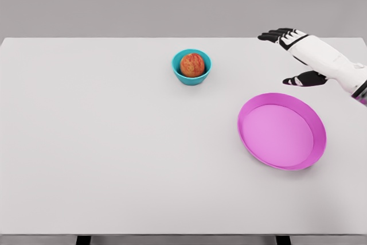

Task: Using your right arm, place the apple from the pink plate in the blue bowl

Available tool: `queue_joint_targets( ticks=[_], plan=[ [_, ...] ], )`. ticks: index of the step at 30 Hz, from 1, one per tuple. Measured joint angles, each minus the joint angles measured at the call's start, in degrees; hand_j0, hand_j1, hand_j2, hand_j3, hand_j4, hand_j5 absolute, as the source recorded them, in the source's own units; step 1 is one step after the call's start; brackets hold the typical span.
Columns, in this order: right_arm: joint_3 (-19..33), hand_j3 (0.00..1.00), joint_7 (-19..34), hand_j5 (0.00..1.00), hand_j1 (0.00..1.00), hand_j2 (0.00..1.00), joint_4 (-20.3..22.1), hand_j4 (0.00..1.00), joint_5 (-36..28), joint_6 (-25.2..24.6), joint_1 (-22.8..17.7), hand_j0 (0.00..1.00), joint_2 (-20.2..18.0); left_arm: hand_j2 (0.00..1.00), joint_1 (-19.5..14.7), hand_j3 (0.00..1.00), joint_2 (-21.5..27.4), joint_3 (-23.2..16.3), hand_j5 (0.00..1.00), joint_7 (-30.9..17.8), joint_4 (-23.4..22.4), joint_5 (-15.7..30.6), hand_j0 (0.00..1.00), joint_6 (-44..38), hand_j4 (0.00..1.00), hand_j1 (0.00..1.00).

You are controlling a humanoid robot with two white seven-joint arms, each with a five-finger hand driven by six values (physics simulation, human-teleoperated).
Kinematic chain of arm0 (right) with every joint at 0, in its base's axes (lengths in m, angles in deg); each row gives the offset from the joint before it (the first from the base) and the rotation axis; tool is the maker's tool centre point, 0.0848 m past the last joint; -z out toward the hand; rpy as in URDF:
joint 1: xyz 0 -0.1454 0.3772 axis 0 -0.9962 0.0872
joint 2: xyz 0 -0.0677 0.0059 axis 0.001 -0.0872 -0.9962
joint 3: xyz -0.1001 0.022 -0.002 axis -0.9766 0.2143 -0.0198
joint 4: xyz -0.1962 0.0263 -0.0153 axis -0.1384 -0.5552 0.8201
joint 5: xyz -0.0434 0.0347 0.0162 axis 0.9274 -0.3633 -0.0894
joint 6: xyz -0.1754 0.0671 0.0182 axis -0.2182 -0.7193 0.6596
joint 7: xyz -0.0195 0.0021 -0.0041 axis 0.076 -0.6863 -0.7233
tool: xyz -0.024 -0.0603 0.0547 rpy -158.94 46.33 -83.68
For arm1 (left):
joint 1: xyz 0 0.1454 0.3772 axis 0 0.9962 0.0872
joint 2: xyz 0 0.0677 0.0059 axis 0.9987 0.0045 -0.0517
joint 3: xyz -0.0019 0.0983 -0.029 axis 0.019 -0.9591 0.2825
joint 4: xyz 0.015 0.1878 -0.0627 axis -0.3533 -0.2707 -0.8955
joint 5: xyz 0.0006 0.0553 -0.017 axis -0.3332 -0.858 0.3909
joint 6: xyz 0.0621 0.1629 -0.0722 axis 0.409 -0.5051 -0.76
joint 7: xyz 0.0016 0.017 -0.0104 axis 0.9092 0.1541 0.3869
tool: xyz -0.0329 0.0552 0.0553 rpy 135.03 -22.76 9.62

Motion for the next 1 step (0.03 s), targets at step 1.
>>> queue_joint_targets(
  ticks=[1],
  plan=[
    [0.06, 1.00, 0.00, 1.00, 1.00, 1.00, 0.01, 1.00, 0.00, 0.00, 0.00, 1.00, 0.00, 1.00, 0.18, 1.00, 0.00, -0.04, 1.00, 0.01, -0.01, -0.02, 1.00, -0.02, 1.00, 1.00]
  ],
)
